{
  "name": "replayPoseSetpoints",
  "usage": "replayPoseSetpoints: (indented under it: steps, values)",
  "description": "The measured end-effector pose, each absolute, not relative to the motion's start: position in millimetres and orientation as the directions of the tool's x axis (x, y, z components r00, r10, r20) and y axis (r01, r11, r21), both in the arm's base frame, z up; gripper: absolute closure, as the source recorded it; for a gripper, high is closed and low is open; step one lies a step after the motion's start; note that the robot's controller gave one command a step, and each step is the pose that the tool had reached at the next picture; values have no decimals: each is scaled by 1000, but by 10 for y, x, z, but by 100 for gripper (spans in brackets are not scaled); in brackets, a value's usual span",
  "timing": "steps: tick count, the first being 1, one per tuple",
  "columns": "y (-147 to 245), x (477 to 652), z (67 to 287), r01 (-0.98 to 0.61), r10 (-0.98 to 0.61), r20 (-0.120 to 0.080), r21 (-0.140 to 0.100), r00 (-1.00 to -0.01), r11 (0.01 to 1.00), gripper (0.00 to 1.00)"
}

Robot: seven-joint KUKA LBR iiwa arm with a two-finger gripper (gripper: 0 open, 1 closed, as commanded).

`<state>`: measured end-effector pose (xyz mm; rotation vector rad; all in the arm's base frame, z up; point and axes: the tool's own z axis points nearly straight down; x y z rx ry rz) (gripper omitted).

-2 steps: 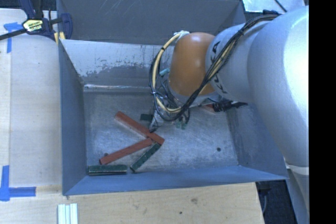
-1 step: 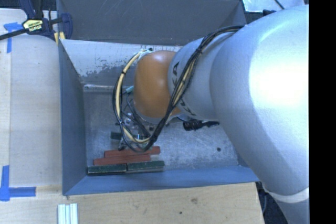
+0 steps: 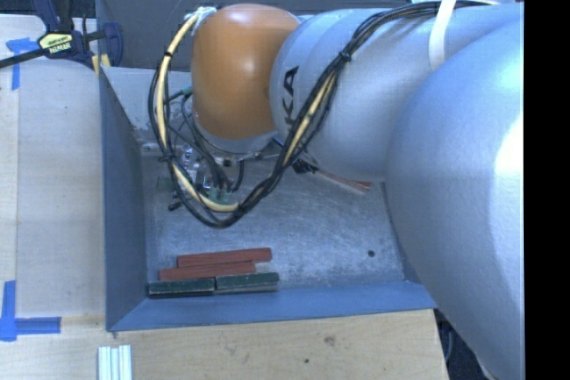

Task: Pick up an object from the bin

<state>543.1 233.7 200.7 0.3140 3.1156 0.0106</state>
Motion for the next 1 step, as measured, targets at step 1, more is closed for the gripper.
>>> replayPoseSetpoints:
  steps: [1]
  values:
    - [2041,5188,1680,127,127,1,-2,-992,992,100]
